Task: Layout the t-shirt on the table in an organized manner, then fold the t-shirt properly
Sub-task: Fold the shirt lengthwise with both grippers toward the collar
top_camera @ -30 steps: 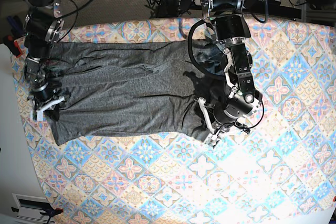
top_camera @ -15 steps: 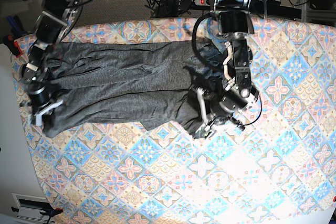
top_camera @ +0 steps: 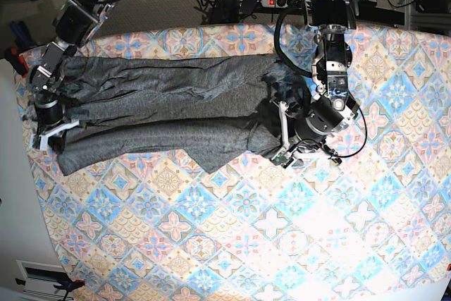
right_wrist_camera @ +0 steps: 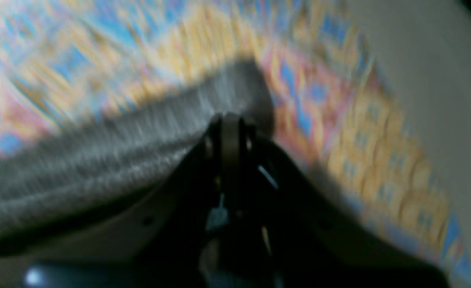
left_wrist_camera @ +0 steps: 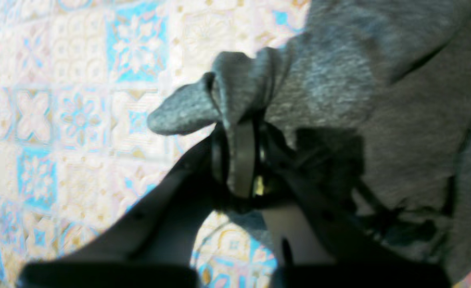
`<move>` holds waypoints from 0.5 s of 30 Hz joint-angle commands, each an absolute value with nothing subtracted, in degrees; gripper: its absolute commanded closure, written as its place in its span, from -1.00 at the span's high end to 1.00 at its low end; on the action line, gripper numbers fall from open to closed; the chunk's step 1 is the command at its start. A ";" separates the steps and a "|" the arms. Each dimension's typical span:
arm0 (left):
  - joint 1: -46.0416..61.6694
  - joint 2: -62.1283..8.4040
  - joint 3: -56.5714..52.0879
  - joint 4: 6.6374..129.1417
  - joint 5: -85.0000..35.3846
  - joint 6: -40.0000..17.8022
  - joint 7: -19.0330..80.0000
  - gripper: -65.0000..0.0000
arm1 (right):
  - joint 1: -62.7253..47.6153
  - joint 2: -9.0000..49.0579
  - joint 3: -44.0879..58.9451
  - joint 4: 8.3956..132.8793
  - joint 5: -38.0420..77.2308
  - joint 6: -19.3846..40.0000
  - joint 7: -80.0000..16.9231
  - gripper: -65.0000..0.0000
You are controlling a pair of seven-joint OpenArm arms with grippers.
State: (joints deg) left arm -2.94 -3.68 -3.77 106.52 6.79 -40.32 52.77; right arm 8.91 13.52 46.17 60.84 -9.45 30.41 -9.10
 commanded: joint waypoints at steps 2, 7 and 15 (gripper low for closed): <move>-3.47 -3.65 -3.65 107.65 6.46 -40.00 51.82 -1.00 | 9.71 13.67 48.04 63.16 -8.48 30.20 -7.43 -1.00; -3.21 -3.65 -3.65 107.91 6.46 -40.00 51.82 -1.00 | 8.84 10.95 51.30 67.30 -8.48 30.20 -7.34 -1.00; 1.27 -3.65 -3.56 113.98 6.46 -40.00 51.74 -1.00 | 4.88 8.57 52.62 71.43 -8.40 30.20 -7.34 -1.00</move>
State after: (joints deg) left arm 2.28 -3.68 -3.64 113.03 6.70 -40.32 52.75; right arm 4.05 7.73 52.58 70.30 -9.23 30.41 -8.86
